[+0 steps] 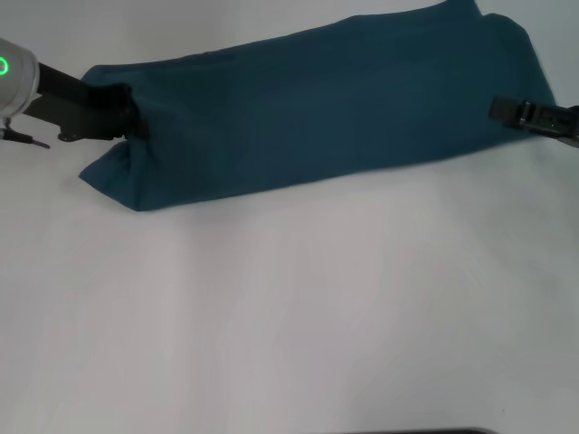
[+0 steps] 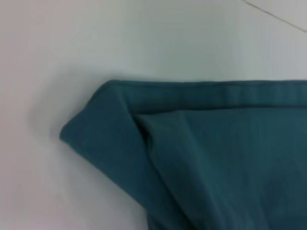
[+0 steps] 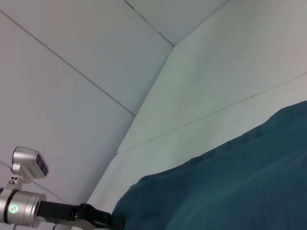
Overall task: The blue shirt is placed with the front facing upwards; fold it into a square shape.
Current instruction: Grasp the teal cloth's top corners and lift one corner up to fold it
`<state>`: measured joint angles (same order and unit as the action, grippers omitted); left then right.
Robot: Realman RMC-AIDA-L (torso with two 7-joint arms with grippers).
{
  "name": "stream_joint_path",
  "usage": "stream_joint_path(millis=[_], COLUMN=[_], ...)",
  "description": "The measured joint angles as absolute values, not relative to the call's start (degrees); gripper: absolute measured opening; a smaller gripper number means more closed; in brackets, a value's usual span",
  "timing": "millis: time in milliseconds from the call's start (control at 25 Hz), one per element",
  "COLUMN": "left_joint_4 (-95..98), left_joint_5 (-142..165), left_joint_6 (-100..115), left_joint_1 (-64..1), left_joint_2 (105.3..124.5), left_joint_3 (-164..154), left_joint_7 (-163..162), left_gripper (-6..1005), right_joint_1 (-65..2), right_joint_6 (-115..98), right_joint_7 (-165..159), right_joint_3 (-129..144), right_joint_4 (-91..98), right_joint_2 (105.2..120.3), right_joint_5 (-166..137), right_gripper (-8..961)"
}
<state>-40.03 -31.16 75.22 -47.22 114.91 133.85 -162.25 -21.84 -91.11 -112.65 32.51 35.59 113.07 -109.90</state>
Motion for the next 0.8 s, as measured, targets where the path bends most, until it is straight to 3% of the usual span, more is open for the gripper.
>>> stream_joint_path(millis=[160,320,800], left_joint_4=[-40.5,-41.5,-44.9], left_joint_5=[-31.3,-30.9,-28.0], left_joint_6=[76.6,79.2,86.6], left_joint_1=[-47.2,-46.8,-42.5], left_joint_2=[115.0,114.55,110.51], left_joint_3=[133.9,133.8,133.9], left_joint_7=[-161.4,-159.9,-158.8], left_gripper=[43,43,42], right_joint_1=[-21.7,-21.5,-21.5], right_joint_6=[-90.7,-90.6,-90.6], right_joint_7=[-112.7,-112.7,-113.1], right_joint_3=[32.5,32.5,32.5], right_joint_4=[35.6,35.5,34.8], right_joint_2=[113.05,113.03,112.94], right_joint_5=[-109.9,-109.9,-109.9], right_gripper=[796,794,787])
